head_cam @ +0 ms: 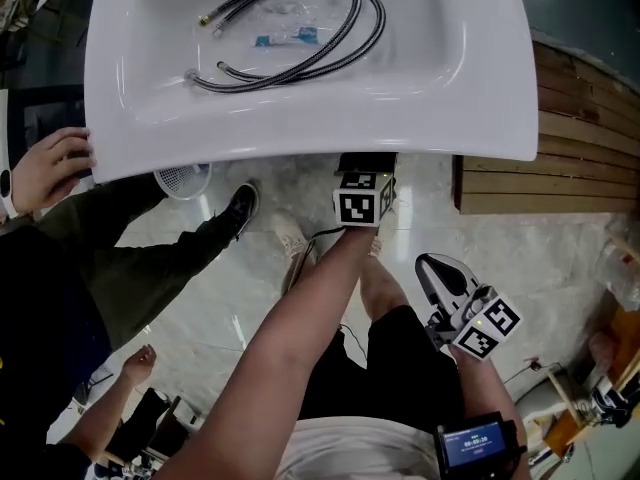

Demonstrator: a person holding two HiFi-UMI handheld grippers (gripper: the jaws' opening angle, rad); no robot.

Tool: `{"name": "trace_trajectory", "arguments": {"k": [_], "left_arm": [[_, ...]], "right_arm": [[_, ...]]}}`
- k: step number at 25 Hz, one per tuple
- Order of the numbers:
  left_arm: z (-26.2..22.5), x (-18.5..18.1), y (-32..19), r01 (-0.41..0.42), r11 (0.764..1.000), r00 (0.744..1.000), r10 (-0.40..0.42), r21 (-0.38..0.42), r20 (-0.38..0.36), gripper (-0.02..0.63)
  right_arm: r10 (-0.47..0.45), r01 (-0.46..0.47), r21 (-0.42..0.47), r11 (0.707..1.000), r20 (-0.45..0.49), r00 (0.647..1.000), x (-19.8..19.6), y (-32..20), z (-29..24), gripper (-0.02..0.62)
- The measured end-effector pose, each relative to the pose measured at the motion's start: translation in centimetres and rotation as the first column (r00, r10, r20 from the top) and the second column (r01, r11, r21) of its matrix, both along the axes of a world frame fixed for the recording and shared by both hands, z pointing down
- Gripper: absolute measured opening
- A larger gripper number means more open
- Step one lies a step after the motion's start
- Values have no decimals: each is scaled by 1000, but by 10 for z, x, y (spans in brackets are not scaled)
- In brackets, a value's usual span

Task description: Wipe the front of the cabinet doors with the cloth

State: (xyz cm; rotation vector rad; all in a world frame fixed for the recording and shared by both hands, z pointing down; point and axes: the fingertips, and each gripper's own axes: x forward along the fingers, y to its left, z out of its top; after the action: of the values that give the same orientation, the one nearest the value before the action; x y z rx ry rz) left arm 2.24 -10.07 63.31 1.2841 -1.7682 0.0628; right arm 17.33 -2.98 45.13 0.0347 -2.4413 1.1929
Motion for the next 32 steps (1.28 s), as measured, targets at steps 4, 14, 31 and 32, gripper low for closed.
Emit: {"name": "trace_trajectory", "arguments": {"k": [4,14,31,32], "left_arm": [[4,-31,31,122,992,992,-122,10,11,152],[27,-74,91,268,963,963,-267,-31,19,152],[43,30,-27,-90,996,996,90,27,-14,152],[41,41,-39,-125,991,992,126,46,-19,152]], "right_arm": [[-6,6,-3,1000,-8,1000,-3,8,3,14],[-23,23,-4,1000,-7,1000,-18,28,8,14],[53,-53,-4,999,3,999,4,-3,25,14],[63,-63,-3,998,-2,998,9,-6,27,14]]}}
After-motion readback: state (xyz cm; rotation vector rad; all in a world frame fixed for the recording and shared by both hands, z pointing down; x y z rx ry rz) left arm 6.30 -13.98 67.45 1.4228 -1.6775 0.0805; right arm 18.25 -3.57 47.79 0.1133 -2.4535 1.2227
